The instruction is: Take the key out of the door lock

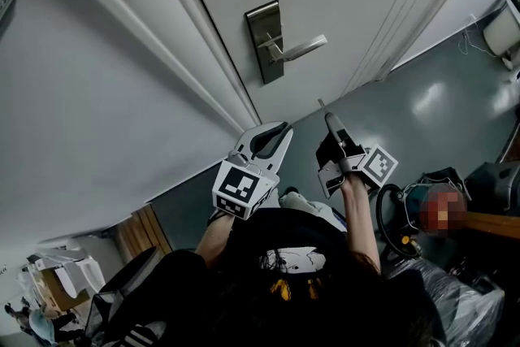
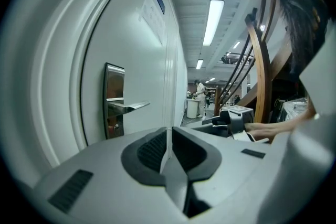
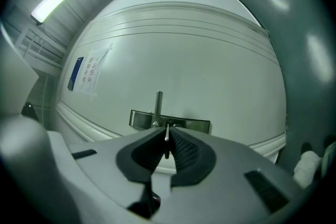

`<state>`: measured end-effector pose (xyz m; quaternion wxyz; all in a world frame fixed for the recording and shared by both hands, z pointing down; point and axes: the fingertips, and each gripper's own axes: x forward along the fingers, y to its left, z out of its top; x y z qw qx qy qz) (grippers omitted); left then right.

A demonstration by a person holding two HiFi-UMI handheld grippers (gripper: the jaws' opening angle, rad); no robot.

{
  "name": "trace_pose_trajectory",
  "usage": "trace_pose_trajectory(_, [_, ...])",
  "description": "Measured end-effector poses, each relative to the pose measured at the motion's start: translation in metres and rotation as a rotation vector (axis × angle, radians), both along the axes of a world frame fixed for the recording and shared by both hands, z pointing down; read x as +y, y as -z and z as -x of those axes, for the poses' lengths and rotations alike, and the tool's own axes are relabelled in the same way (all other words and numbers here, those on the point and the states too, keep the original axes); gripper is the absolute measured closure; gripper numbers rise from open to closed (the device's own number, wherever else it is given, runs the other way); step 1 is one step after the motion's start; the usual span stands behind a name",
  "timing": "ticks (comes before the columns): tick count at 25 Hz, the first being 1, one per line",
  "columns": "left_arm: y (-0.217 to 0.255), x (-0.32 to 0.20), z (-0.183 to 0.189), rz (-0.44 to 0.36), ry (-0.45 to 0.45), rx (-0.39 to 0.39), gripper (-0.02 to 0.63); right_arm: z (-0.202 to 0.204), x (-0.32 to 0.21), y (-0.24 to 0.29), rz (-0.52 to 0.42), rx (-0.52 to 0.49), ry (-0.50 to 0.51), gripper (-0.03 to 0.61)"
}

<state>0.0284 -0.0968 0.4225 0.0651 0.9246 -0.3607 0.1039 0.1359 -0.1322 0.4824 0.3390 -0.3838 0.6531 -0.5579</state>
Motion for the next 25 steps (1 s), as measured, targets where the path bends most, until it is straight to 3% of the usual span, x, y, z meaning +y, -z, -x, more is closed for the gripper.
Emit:
trace_pose_trajectory(9, [-0.012, 0.039, -0.002, 0.035, 0.021, -0.027, 0.577, -0.025, 0.042, -0.007, 0.011, 0.037, -0.004, 0.558])
trace_pose_trajectory(19, [-0.012, 0.042, 0.01, 0.031, 0.066, -0.013, 0.577, -0.014, 0.047, 0.0, -0.011, 0.019, 0.025, 0.558])
trace_pose_trajectory(25, [-0.021, 0.058, 0.041, 0.048, 0.127, -0.023, 0.577, 0.009, 0.049, -0.001, -0.024, 0.042, 0.063, 0.558])
